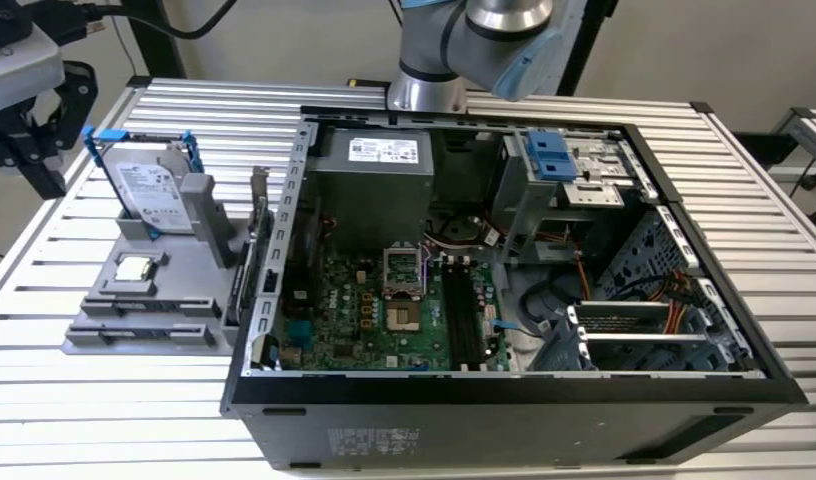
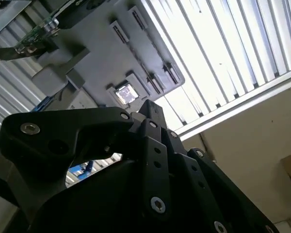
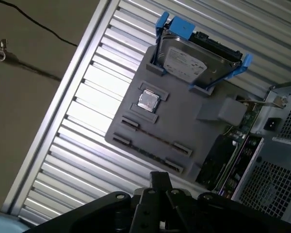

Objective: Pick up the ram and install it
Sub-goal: 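Pick up the ram and move it above insertion slot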

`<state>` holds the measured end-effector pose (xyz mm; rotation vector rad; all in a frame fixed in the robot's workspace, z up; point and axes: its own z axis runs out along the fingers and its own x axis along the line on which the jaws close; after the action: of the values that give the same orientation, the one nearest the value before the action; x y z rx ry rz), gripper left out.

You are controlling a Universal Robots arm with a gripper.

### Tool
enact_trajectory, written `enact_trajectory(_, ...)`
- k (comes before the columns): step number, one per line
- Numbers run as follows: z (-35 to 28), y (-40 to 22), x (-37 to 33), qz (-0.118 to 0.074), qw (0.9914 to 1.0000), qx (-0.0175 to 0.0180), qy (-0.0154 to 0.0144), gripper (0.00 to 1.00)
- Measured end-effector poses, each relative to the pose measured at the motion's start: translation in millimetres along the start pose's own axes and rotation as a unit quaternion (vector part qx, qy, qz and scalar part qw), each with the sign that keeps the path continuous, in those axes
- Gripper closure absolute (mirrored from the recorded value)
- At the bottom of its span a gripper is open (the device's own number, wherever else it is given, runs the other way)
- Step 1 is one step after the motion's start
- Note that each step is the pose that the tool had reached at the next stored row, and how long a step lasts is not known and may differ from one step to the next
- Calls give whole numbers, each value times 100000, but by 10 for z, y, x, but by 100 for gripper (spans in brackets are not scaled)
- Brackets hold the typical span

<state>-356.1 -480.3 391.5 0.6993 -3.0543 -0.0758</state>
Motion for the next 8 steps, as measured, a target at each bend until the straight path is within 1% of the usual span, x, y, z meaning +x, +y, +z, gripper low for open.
enact_trajectory(4,0,0,0,-2404,99971,-9,114,100)
enact_trajectory(8,0,0,0,-4650,99892,-17,226,100)
